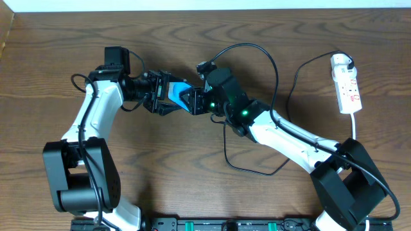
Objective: Plug charger to phone and switch on socket
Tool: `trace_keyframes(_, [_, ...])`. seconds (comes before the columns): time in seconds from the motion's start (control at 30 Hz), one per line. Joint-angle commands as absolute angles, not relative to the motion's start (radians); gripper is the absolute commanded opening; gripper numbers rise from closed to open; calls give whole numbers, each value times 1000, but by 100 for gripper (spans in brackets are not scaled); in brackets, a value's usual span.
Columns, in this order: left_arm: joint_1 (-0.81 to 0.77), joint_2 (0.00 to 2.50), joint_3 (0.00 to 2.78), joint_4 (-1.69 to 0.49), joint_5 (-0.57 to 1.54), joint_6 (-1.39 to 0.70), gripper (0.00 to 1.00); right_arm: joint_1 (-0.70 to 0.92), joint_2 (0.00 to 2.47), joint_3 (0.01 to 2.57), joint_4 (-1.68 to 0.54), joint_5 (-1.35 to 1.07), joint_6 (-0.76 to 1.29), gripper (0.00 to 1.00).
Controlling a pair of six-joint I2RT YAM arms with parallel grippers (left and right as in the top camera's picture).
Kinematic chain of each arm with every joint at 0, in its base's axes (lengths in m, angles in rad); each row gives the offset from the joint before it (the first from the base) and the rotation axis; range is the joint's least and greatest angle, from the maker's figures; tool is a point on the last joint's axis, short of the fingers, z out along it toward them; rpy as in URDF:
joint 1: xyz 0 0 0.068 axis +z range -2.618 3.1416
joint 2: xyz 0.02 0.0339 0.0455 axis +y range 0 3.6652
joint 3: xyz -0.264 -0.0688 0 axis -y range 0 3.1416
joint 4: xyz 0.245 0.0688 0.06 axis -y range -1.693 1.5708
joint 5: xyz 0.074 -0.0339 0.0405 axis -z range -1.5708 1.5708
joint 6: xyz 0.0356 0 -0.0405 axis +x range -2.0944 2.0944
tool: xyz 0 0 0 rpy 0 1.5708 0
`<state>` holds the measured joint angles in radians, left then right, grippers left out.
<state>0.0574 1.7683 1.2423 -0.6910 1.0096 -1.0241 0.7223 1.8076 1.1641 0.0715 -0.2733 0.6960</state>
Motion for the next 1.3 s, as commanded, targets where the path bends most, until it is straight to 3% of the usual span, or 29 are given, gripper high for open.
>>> trace_keyframes(0.0, [62,1745,1270,-690,1031,-1026,66,729,1819,1182,70,-264,738,23])
trace_keyframes(0.27, [62,1745,1270,-690,1031,-1026,66,721,1819,1182,92,-260,786,1])
trace_keyframes(0.8, [62,1745,1270,-680,1036,-991,66,539,1784,1182,126,-437,1090,1])
trace_keyframes(1.0, [62,1745,1270,-537,1138,-908,66,508,1784,1182,192,-463,1235,1])
trace_keyframes(1.27, [62,1745,1270,-310,1243,-948,66,509,1784,1182,375,-439,1449,1])
